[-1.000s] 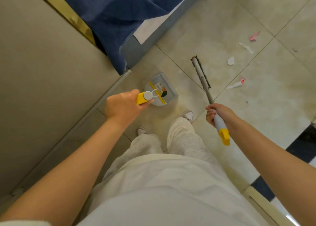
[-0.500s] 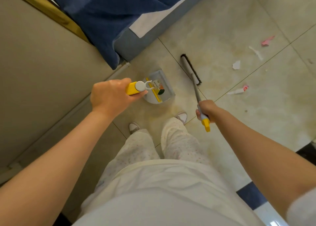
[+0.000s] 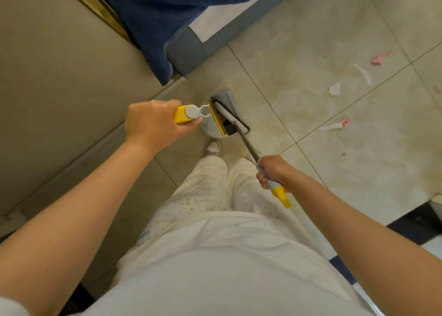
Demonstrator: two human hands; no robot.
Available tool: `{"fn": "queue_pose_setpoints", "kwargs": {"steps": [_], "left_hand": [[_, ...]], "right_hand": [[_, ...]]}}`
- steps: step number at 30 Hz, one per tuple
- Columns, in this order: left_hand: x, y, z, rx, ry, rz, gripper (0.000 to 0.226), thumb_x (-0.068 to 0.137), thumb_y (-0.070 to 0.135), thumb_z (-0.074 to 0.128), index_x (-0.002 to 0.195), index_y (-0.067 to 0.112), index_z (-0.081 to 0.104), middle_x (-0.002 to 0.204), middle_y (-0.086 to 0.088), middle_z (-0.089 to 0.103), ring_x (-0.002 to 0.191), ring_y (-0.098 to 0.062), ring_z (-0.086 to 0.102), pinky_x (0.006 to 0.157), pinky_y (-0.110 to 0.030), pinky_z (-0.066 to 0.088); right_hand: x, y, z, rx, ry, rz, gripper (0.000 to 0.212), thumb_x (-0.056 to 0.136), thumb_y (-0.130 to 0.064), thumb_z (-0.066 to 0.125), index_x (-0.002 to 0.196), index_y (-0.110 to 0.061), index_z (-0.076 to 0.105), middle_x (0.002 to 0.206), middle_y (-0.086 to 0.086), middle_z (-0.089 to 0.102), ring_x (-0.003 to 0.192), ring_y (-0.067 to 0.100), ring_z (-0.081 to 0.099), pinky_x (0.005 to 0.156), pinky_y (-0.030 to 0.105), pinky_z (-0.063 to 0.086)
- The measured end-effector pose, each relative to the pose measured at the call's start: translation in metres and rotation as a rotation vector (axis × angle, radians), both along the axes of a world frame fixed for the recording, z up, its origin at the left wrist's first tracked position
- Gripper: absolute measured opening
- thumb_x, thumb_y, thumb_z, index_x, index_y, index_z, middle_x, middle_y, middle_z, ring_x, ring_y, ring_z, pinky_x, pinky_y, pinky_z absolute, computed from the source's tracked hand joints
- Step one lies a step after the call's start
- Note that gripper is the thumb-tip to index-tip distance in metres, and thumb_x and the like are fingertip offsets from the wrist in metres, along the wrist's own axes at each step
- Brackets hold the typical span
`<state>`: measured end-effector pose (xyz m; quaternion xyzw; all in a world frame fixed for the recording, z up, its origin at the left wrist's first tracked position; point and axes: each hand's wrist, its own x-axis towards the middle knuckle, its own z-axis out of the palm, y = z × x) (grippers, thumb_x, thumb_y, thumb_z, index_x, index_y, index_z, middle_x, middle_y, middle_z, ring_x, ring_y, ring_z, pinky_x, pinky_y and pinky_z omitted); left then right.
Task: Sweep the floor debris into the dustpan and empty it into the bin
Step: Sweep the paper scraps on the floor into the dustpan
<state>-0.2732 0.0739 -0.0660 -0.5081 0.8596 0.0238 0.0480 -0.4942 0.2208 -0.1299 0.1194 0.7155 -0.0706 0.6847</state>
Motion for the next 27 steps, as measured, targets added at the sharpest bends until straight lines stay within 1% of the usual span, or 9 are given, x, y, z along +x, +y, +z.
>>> {"fn": "queue_pose_setpoints", "kwargs": {"steps": [3,6,8,10,13,16,19,23,27], "left_hand": [[-0.003,-0.01,0.007,0.228,-0.033,0.069,0.058,0.078,0.07,0.053,0.056,0.016,0.053,0.053,0.001,0.055,0.05,-0.021,0.051,0.048,-0.02,0.028],[-0.008,-0.012,0.012,0.408,-0.06,0.131,0.05,0.079,0.061,0.055,0.057,0.016,0.057,0.056,0.001,0.056,0.056,-0.021,0.054,0.05,-0.022,0.032],[-0.007,-0.009,0.012,0.405,-0.065,0.119,0.048,0.08,0.058,0.053,0.058,0.016,0.059,0.057,0.0,0.059,0.055,-0.02,0.056,0.049,-0.022,0.037],[-0.001,-0.008,0.01,0.368,-0.075,0.099,0.047,0.082,0.059,0.051,0.063,0.017,0.062,0.062,-0.001,0.062,0.058,-0.022,0.058,0.052,-0.024,0.041],[0.012,-0.014,0.009,0.298,-0.085,0.05,0.048,0.084,0.062,0.05,0.067,0.019,0.064,0.065,-0.001,0.063,0.059,-0.024,0.057,0.052,-0.023,0.037],[0.017,-0.016,0.009,0.291,-0.07,-0.015,0.051,0.084,0.063,0.052,0.069,0.017,0.065,0.066,-0.004,0.065,0.06,-0.028,0.06,0.053,-0.025,0.039],[0.005,-0.016,0.012,0.282,-0.032,-0.095,0.051,0.083,0.063,0.053,0.066,0.017,0.065,0.061,-0.003,0.063,0.055,-0.025,0.056,0.051,-0.024,0.038],[-0.021,-0.017,0.014,0.248,0.02,-0.177,0.049,0.084,0.06,0.057,0.068,0.015,0.067,0.062,-0.006,0.064,0.053,-0.023,0.048,0.052,-0.024,0.036],[-0.052,-0.014,0.016,0.255,0.033,-0.219,0.047,0.084,0.058,0.058,0.067,0.015,0.067,0.058,-0.002,0.058,0.052,-0.02,0.047,0.049,-0.02,0.031]], "right_hand": [[0.007,-0.001,0.011,0.059,-0.04,-0.116,0.01,0.095,-0.011,0.038,0.099,-0.004,0.046,0.063,0.007,0.04,0.045,0.012,0.033,0.033,0.008,0.029],[0.008,0.006,0.018,0.003,-0.065,-0.234,0.02,0.097,-0.015,0.038,0.109,-0.002,0.046,0.063,0.007,0.041,0.03,0.01,0.036,0.032,0.01,0.031],[0.006,0.014,0.019,-0.029,-0.078,-0.311,0.025,0.098,-0.017,0.035,0.116,-0.001,0.042,0.062,0.007,0.039,0.026,0.009,0.035,0.031,0.01,0.032],[0.004,0.021,0.02,-0.051,-0.091,-0.389,0.024,0.099,-0.018,0.033,0.115,-0.002,0.041,0.062,0.006,0.038,0.025,0.008,0.035,0.03,0.011,0.031],[0.0,0.027,0.023,-0.085,-0.083,-0.457,0.021,0.099,-0.019,0.036,0.111,-0.003,0.043,0.061,0.005,0.038,0.027,0.007,0.035,0.03,0.012,0.031],[-0.005,0.031,0.028,-0.126,-0.04,-0.443,0.014,0.097,-0.015,0.044,0.105,-0.004,0.046,0.056,0.004,0.039,0.029,0.007,0.033,0.03,0.013,0.03],[-0.011,0.036,0.037,-0.161,-0.012,-0.475,0.004,0.096,-0.01,0.047,0.098,-0.006,0.048,0.054,0.004,0.04,0.029,0.007,0.033,0.031,0.012,0.03],[-0.021,0.045,0.041,-0.17,0.02,-0.569,0.012,0.097,-0.012,0.046,0.087,-0.006,0.05,0.044,0.002,0.043,0.028,0.006,0.033,0.031,0.01,0.03],[-0.037,0.062,0.04,-0.17,0.046,-0.646,0.013,0.097,-0.013,0.044,0.087,-0.007,0.049,0.06,0.004,0.036,0.028,0.005,0.032,0.03,0.011,0.029]]}}
